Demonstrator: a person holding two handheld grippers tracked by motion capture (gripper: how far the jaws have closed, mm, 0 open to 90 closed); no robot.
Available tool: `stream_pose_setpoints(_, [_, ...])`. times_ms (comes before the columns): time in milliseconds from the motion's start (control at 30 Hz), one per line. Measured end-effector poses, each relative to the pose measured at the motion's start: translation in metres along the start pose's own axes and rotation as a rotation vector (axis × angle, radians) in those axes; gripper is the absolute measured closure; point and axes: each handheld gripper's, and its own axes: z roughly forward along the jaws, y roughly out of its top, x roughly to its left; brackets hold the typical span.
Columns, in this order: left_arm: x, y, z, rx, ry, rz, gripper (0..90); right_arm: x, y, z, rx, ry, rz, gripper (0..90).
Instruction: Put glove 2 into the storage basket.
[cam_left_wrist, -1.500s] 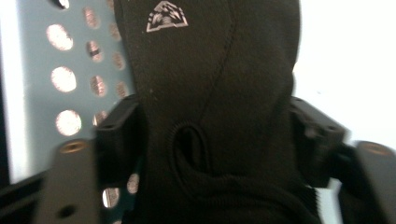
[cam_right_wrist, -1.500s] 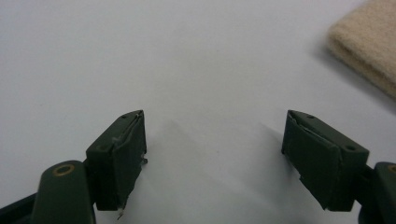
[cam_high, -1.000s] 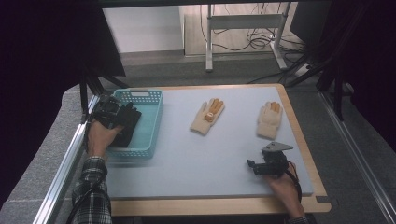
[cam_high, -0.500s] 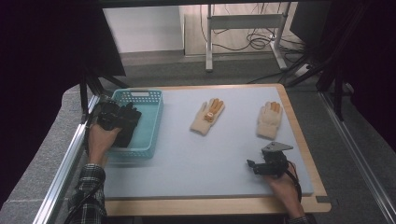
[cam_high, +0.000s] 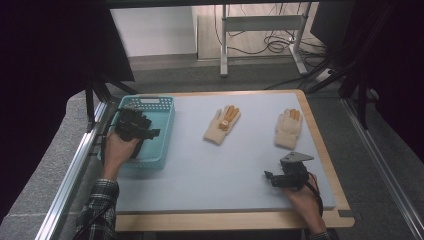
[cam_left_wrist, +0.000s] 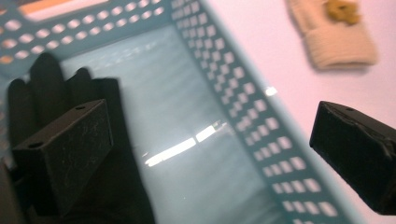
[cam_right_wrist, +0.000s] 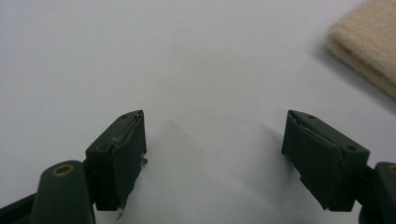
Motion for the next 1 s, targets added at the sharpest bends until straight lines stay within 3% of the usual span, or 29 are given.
stream_pose_setpoints(467, [-0.075,0.006,0.004,-0.045,-0.076,0.147,0.0,-0.001,0.000,0.000,0.005,0.005,0.004,21.2])
stream_pose_setpoints(700, [-0.101,0.001,0.009,-0.075,-0.121,0.164,0.0,0.000,0.000,0.000,0.008,0.003,0.004,21.4])
stream_pose_setpoints(1000, [-0.134,-0.015,0.014,-0.123,-0.170,0.217,0.0,0.000,0.000,0.000,0.004,0.003,0.007,21.3])
